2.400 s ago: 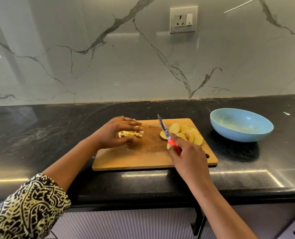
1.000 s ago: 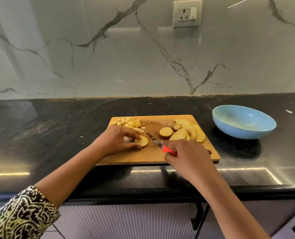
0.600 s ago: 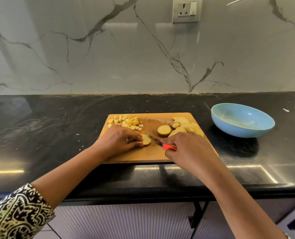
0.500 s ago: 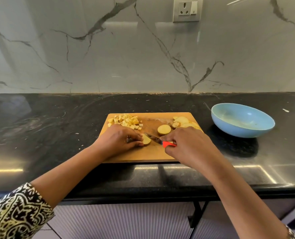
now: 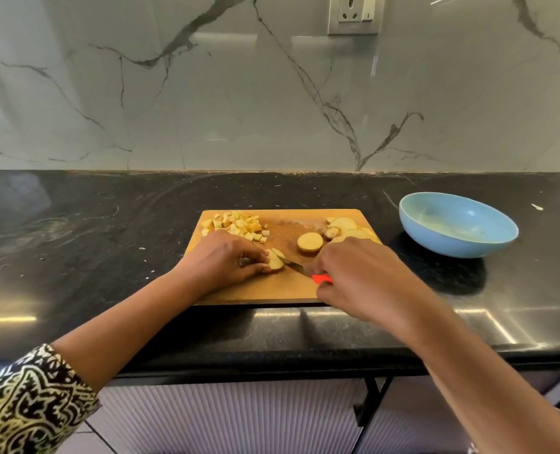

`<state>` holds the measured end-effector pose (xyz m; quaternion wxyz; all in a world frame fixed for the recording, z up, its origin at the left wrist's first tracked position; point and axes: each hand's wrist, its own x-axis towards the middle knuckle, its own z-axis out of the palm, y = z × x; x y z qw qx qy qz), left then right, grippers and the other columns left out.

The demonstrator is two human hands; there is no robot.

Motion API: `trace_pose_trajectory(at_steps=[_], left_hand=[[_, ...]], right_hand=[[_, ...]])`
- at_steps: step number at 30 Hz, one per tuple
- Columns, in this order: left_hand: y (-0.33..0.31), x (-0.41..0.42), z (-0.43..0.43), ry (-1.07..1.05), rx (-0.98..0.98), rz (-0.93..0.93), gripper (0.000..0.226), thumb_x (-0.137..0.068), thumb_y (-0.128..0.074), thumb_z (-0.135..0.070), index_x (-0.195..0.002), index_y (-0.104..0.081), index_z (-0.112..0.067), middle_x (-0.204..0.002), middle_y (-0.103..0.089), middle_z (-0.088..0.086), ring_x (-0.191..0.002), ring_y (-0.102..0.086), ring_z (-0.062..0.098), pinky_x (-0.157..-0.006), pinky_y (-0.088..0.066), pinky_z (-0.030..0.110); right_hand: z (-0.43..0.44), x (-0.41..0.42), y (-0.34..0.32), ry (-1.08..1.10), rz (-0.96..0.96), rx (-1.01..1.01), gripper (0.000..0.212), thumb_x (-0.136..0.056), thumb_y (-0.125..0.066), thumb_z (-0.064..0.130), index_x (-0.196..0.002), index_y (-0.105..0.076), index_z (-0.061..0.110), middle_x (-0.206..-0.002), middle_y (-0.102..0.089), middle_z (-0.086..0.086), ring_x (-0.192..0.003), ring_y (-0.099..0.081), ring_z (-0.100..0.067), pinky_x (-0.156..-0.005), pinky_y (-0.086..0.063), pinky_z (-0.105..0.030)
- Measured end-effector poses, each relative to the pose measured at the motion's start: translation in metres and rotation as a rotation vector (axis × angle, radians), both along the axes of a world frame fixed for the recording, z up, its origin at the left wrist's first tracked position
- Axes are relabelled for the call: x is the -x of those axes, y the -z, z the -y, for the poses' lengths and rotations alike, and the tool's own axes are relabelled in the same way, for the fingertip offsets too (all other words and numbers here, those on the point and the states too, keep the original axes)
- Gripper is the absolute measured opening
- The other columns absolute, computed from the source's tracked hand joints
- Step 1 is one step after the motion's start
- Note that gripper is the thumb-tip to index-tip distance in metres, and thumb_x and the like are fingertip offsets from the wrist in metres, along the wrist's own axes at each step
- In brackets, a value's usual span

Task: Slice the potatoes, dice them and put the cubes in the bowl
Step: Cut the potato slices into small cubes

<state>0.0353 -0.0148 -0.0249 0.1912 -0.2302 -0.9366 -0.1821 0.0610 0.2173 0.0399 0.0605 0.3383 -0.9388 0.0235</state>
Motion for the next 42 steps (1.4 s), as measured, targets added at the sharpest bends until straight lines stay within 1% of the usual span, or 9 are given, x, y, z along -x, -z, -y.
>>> trace_pose_trajectory(at_steps=[3,6,10,15,19,30,34,36,42], left_hand=[[0.000,0.000,0.000,0.002,0.010,0.000,0.023,-0.081,-0.072,-0.030,-0.098,-0.075,-0.015,-0.102,-0.073,0.000,-0.092,-0.069,0.010,-0.086,-0.054,0.026],[0.001,-0.001,0.001,0.009,0.016,-0.009,0.024,-0.081,-0.072,-0.030,-0.100,-0.074,-0.015,-0.103,-0.073,-0.001,-0.093,-0.068,0.010,-0.087,-0.055,0.028],[0.001,-0.001,0.004,0.027,0.014,-0.018,0.025,-0.081,-0.071,-0.031,-0.102,-0.074,-0.018,-0.105,-0.072,-0.003,-0.098,-0.067,0.007,-0.090,-0.054,0.029],[-0.002,-0.005,0.005,0.078,0.077,-0.072,0.025,-0.083,-0.066,-0.035,-0.098,-0.075,-0.018,-0.099,-0.073,-0.002,-0.091,-0.069,0.009,-0.081,-0.058,0.032],[-0.005,-0.005,0.009,0.143,0.126,-0.055,0.037,-0.089,-0.050,-0.044,-0.101,-0.074,-0.019,-0.100,-0.073,-0.005,-0.090,-0.069,0.006,-0.076,-0.059,0.031],[-0.009,0.000,0.021,0.274,0.165,0.029,0.040,-0.092,-0.049,-0.043,-0.113,-0.070,-0.015,-0.114,-0.069,-0.005,-0.112,-0.059,0.001,-0.087,-0.055,0.033],[-0.008,0.001,0.021,0.272,0.171,0.024,0.038,-0.091,-0.050,-0.042,-0.112,-0.071,-0.016,-0.112,-0.069,-0.005,-0.111,-0.060,0.001,-0.086,-0.056,0.032],[-0.008,0.000,0.021,0.269,0.179,0.019,0.039,-0.090,-0.050,-0.042,-0.110,-0.072,-0.017,-0.112,-0.069,-0.004,-0.110,-0.061,0.002,-0.085,-0.056,0.032],[-0.008,-0.001,0.020,0.251,0.185,0.045,0.044,-0.089,-0.046,-0.047,-0.111,-0.071,-0.018,-0.116,-0.067,-0.007,-0.112,-0.058,-0.001,-0.088,-0.055,0.032]], right_hand=[[-0.019,-0.010,-0.015,0.016,0.067,-0.021,0.033,-0.089,-0.057,0.026,-0.121,-0.064,0.031,-0.102,-0.065,0.009,-0.090,-0.056,-0.011,-0.068,-0.044,-0.024],[-0.030,-0.010,-0.028,0.019,0.119,-0.015,0.034,-0.088,-0.059,0.031,-0.121,-0.063,0.040,-0.085,-0.056,0.018,-0.078,-0.049,-0.004,-0.056,-0.034,-0.017],[-0.030,-0.006,-0.029,0.045,0.123,0.061,0.036,-0.089,-0.058,0.034,-0.123,-0.060,0.044,-0.079,-0.052,0.020,-0.069,-0.046,-0.002,-0.052,-0.030,-0.017],[-0.012,0.008,-0.006,0.052,0.074,0.171,0.037,-0.090,-0.058,0.037,-0.126,-0.058,0.042,-0.104,-0.063,0.012,-0.064,-0.040,-0.002,-0.050,-0.028,-0.018],[-0.003,0.017,0.006,0.052,0.097,0.191,0.035,-0.090,-0.058,0.035,-0.125,-0.061,0.039,-0.083,-0.050,0.019,-0.061,-0.035,-0.003,-0.051,-0.027,-0.019],[0.007,0.024,0.000,0.010,0.131,0.170,0.035,-0.090,-0.059,0.032,-0.125,-0.061,0.037,-0.080,-0.046,0.020,-0.057,-0.034,-0.002,-0.048,-0.023,-0.016],[0.019,0.024,0.002,0.010,0.093,0.123,0.036,-0.091,-0.059,0.032,-0.126,-0.061,0.032,-0.103,-0.062,0.009,-0.080,-0.049,-0.006,-0.057,-0.033,-0.021],[0.024,0.020,0.008,-0.012,0.007,0.074,0.032,-0.092,-0.056,0.031,-0.123,-0.063,0.027,-0.104,-0.064,0.004,-0.086,-0.054,-0.013,-0.057,-0.035,-0.022],[-0.003,0.001,0.008,-0.034,0.049,0.026,0.035,-0.095,-0.051,0.027,-0.129,-0.058,0.033,-0.083,-0.059,0.012,-0.062,-0.044,-0.004,-0.049,-0.029,-0.016]])
